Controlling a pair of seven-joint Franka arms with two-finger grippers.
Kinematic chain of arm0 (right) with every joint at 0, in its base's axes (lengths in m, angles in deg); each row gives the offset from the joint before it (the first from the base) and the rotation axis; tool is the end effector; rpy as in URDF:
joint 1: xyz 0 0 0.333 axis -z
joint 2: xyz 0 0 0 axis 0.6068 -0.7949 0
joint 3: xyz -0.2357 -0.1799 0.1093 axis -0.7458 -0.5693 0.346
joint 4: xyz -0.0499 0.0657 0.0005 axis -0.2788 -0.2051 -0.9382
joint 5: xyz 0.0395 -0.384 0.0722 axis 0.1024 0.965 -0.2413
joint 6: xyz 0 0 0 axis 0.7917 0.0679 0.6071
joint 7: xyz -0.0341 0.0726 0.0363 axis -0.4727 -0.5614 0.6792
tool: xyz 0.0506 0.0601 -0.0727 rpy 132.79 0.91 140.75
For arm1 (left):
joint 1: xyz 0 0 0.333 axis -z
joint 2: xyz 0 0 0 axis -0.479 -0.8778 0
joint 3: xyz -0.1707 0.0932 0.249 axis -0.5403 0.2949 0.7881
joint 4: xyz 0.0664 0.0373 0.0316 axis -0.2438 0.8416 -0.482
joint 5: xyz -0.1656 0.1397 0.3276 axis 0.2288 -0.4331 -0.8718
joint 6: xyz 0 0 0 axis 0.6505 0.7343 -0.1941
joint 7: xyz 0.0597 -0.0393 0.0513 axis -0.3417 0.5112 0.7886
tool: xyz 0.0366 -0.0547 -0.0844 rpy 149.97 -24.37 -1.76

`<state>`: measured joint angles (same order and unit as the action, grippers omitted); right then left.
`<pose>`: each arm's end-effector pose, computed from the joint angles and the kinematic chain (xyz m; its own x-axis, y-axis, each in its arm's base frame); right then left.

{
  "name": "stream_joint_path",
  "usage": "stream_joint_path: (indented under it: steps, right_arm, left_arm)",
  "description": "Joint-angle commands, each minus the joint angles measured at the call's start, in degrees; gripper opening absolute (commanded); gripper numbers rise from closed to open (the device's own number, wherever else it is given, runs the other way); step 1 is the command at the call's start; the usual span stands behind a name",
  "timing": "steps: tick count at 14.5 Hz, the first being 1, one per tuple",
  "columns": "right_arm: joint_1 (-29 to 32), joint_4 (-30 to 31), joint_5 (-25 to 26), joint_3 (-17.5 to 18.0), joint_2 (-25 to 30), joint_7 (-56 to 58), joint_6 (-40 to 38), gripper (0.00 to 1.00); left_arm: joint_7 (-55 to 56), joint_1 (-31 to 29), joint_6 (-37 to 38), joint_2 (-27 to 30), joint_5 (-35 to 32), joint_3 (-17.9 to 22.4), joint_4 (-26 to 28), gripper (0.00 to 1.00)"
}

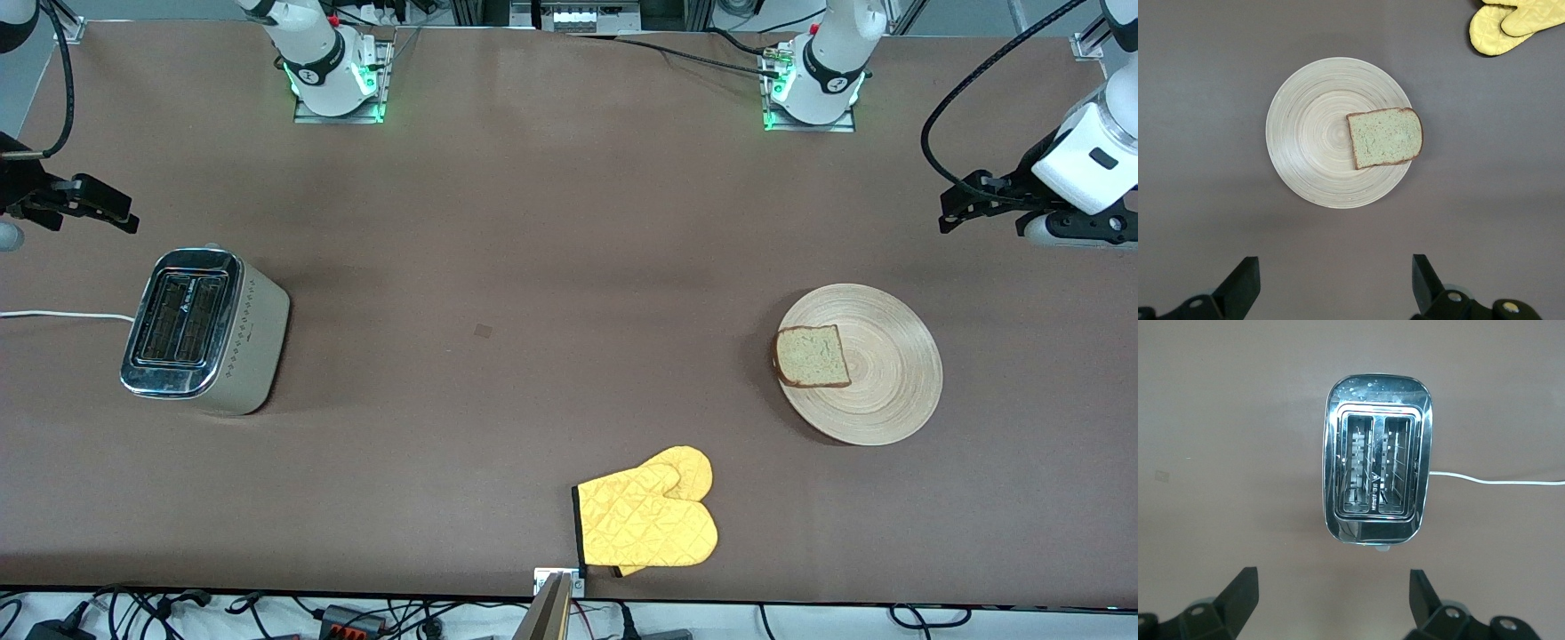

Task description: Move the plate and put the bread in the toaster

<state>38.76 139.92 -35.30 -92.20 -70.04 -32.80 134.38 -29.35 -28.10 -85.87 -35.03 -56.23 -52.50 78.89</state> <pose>0.5567 -0.0405 0.5847 0.9991 -0.0219 -0.0366 -0.0213 -0.9996 0.0187 0.5425 -0.0145 0.5851 0.9995 -0.0237 -0.0185 -0.0236 -0.9997 0.0026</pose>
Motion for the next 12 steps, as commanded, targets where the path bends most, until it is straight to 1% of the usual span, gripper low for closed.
stream_joint_path:
  steps: [1, 12]
  right_arm:
    - [0.18, -0.26, 0.16, 0.09, 0.38, -0.61, 0.10, 1.00]
    - [0.27, -0.26, 0.25, 0.09, -0.06, -0.61, 0.19, 1.00]
  left_arm:
    - [0.16, 0.10, 1.21, -0.15, -1.43, 0.17, -0.76, 1.00]
    - [-0.18, -0.69, 1.12, -0.94, -1.43, 0.17, -1.72, 1.00]
